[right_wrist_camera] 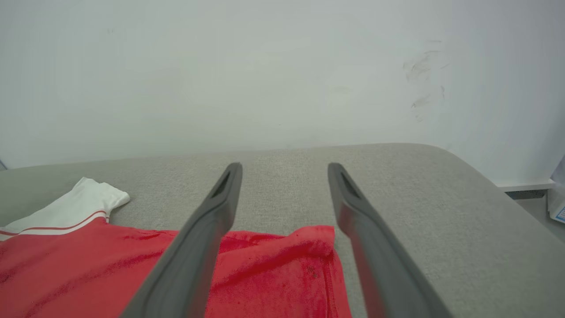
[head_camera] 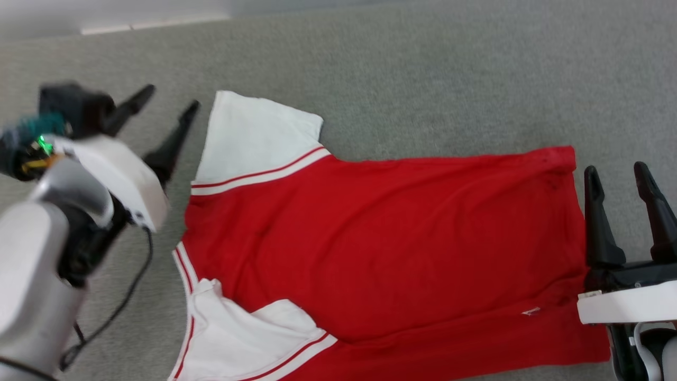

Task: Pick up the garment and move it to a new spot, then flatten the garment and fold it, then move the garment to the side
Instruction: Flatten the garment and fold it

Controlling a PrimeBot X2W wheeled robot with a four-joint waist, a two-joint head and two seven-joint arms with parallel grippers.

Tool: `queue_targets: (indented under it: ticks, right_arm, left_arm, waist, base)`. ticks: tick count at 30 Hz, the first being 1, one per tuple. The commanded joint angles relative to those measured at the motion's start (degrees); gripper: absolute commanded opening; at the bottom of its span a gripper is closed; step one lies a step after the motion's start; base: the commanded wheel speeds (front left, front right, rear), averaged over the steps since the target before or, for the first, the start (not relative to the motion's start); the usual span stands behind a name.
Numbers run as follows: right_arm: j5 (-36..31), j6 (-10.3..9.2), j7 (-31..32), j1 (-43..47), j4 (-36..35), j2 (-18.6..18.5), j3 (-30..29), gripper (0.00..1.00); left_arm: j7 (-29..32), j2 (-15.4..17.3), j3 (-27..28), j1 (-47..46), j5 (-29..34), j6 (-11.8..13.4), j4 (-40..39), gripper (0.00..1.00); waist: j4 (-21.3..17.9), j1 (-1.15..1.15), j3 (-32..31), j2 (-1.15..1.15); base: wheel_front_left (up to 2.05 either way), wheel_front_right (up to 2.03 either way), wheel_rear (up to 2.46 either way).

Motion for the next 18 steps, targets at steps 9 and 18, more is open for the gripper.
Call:
queue_targets:
  ticks: [9,18]
  right_arm:
    - [-0.69,-0.03,-2.88,-2.75,2.32,2.62,1.66,1.00]
    - [-0.23,-0.04,-4.95,-4.83,6.50,4.14,2.95,1.00]
  left_arm:
    - [24.29,8.91,-7.46,-17.22,-11.72,-0.10,8.74,1.00]
    - [38.66,9.93,-9.66,-24.70,-16.65,0.29,14.76,1.00]
  waist:
    - [-6.67,-0.01,9.13,0.00]
    - [-9.95,-0.01,12.79,0.00]
  base:
    - [0.00,0.00,0.00]
    - [0.00,0.00,0.00]
